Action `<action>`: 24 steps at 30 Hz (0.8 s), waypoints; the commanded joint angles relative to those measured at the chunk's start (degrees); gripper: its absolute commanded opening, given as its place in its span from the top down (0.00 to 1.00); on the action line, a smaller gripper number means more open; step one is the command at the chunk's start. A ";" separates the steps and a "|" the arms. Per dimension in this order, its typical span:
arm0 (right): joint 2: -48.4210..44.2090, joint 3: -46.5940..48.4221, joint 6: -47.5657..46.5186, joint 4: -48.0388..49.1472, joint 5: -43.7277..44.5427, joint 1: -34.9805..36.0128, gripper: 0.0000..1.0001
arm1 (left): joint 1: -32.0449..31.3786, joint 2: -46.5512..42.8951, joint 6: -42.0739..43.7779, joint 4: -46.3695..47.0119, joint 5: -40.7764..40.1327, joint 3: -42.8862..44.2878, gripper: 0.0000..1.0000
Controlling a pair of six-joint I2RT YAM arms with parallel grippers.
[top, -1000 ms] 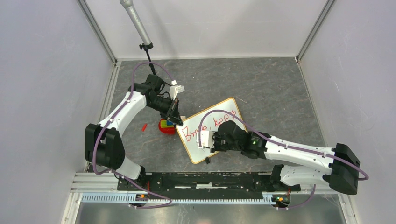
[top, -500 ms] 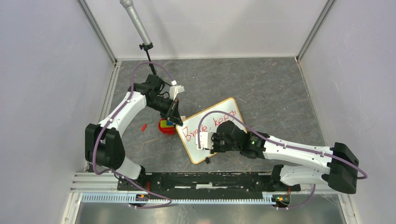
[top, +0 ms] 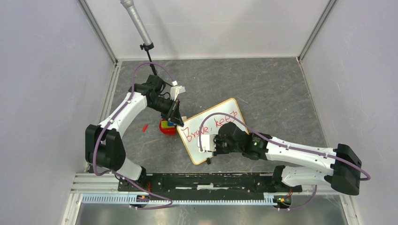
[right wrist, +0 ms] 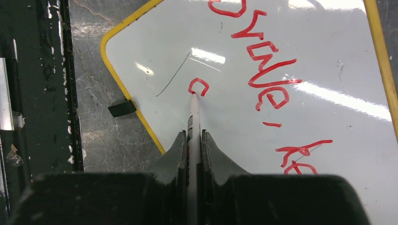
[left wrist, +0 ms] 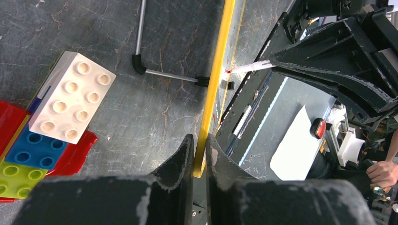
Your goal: Write a sentence on the whiteboard
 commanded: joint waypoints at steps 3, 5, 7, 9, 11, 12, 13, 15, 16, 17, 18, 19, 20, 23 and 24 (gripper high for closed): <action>-2.25 0.53 0.87 2.12 5.55 0.10 1.00 | -0.07 -0.23 0.52 2.67 -3.26 -0.81 0.98; -2.13 1.15 1.28 2.25 5.53 0.10 1.00 | -0.12 -0.22 0.45 2.71 -3.26 -0.69 0.98; -1.90 1.62 1.42 2.28 5.47 0.09 1.00 | -0.11 -0.14 0.51 2.65 -3.26 -0.58 0.98; -1.72 1.88 1.27 2.09 4.44 0.11 1.00 | -0.12 -0.16 0.52 2.68 -3.26 -0.67 0.98; -1.60 1.70 1.04 1.76 3.23 0.09 1.00 | -0.12 -0.18 0.59 2.71 -3.39 -0.80 0.97; -1.55 1.61 0.94 1.51 2.84 0.09 1.00 | -0.12 -0.33 0.60 2.70 -3.35 -0.81 0.98; -1.50 1.39 0.89 1.30 2.77 0.09 1.00 | -0.12 -0.17 0.61 2.70 -3.34 -0.85 0.98; -1.34 0.96 0.56 0.83 1.02 0.10 1.00 | -0.12 -0.20 0.64 2.67 -3.47 -0.86 0.98; -1.31 0.69 0.46 0.66 0.64 0.10 1.00 | -0.11 -0.10 0.68 2.71 -3.43 -0.81 0.98; -1.27 0.44 0.37 0.41 0.31 0.10 1.00 | -0.07 -0.10 0.65 2.71 -3.43 -0.81 0.98; -1.29 0.20 0.12 0.14 -0.14 0.13 1.00 | -0.11 -0.08 0.67 2.72 -3.43 -0.81 0.98; -1.28 -0.03 -0.06 -0.10 -0.36 0.09 1.00 | -0.09 0.00 0.70 2.69 -3.43 -0.81 0.98; -1.26 -0.28 -0.20 -0.41 -0.63 0.09 1.00 | -0.12 -0.06 0.66 2.71 -3.47 -0.80 0.98; -0.96 -0.75 -0.68 -1.36 -1.50 0.18 1.00 | -0.12 0.21 0.70 2.69 -3.43 -0.63 0.98; -0.85 -0.85 -0.82 -1.75 -1.94 0.19 1.00 | -0.07 0.20 0.70 2.70 -3.43 -0.55 0.98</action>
